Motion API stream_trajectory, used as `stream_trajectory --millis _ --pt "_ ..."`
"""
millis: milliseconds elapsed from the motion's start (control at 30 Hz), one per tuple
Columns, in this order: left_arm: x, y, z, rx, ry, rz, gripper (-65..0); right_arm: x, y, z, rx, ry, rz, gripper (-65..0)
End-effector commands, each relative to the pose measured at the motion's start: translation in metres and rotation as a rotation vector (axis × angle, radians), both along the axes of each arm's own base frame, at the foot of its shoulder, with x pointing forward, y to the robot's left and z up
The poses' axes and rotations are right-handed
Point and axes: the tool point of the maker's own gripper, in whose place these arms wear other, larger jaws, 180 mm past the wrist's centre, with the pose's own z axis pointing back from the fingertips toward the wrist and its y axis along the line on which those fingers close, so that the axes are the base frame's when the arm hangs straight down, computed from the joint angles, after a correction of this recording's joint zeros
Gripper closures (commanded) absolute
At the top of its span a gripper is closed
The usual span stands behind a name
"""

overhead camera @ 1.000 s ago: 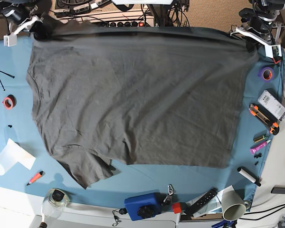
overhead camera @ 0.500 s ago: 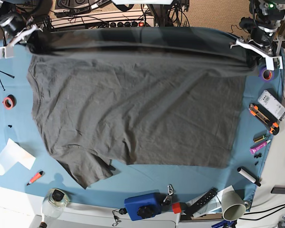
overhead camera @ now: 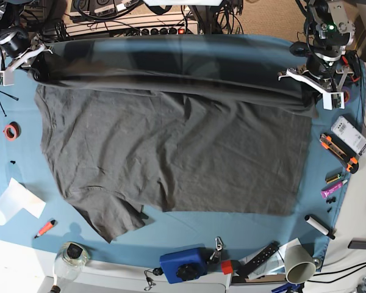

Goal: Fold the T-shirt properly
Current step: 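Lay the held edge back over the shirt body with both grippers, then open both grippers and move them along the folded band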

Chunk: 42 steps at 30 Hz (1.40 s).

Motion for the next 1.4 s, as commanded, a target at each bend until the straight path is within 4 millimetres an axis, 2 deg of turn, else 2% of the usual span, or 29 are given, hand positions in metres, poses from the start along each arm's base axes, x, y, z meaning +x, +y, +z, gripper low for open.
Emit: stream_trajectory --millis 0,200,300,400,633,867,1167,1300,1367 --pt "0.006 0.007 0.012 0.039 -0.043 0.006 0.0 0.006 -0.004 0.010 -0.026 -0.033 0.002 0.0" --pt "0.015 0.021 0.012 0.099 -0.051 -0.019 0.0 0.022 0.007 -0.004 -0.059 -0.009 0.018 0.0" --pt "0.019 0.030 -0.003 0.103 -0.015 -0.030 0.0 0.036 0.017 -0.009 -0.067 -0.005 0.042 0.0" --pt "0.027 0.034 -0.015 0.083 0.001 -0.041 0.0 0.051 0.016 -0.011 -0.115 -0.010 0.027 0.0" --pt "0.051 0.033 0.000 0.058 -0.065 -0.047 0.0 0.065 0.014 -0.011 -0.180 -0.022 0.014 0.0" --pt "0.062 0.018 0.003 0.005 -0.097 -0.106 0.0 0.075 0.001 -0.008 -0.211 -0.050 -0.047 0.0" --pt "0.083 -0.011 -0.008 0.018 -0.097 -0.184 0.0 0.096 -0.012 -0.033 -0.123 -0.028 -0.105 0.0" --pt "0.097 -0.024 -0.017 0.063 -0.076 -0.231 0.0 0.107 -0.015 -0.028 -0.139 -0.041 -0.110 0.0" --pt "0.105 -0.021 -0.019 0.083 -0.068 -0.212 0.0 0.109 -0.018 -0.026 -0.160 -0.047 -0.115 0.0"
